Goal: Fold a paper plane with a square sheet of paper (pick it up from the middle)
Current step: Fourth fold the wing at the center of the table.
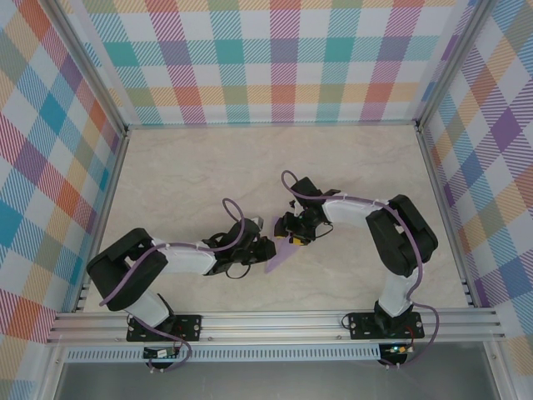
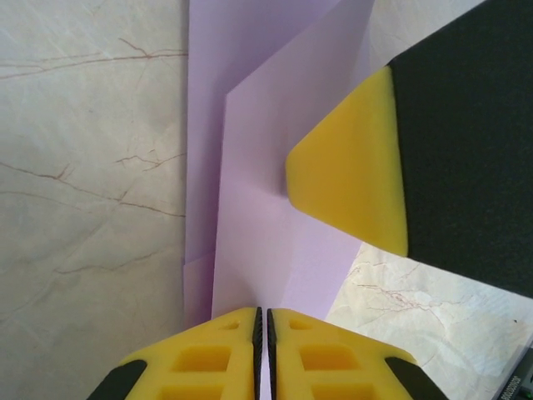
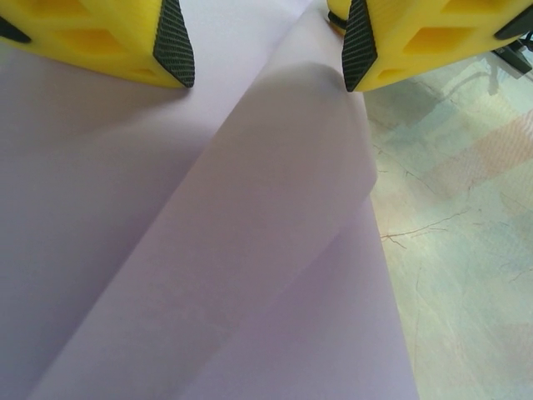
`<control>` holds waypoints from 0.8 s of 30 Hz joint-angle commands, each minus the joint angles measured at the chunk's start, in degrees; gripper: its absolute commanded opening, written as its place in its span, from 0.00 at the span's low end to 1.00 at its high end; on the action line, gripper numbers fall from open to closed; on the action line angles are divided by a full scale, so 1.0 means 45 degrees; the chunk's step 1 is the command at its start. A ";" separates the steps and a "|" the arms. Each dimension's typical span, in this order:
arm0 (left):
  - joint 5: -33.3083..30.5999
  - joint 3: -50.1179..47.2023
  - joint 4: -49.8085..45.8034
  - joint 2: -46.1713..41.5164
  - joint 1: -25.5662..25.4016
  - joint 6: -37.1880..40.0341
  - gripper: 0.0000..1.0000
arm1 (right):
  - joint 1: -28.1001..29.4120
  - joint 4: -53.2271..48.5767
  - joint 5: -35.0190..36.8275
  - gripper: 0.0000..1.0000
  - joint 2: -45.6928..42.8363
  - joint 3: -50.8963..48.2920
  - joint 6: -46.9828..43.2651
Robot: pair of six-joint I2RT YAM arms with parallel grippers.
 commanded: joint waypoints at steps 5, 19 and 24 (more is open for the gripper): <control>-0.0271 0.0353 -0.0524 0.0386 0.0148 -0.0076 0.11 | 0.0069 -0.1542 0.1964 0.54 0.1053 -0.0205 -0.0338; -0.0338 0.0333 -0.0674 0.0251 0.0173 -0.0011 0.11 | 0.0099 -0.1873 0.2091 0.43 0.1373 0.0028 -0.0067; -0.0269 0.0293 -0.0664 -0.0447 0.0275 -0.0049 0.15 | 0.0097 -0.2119 0.2240 0.42 0.1621 0.0199 0.0081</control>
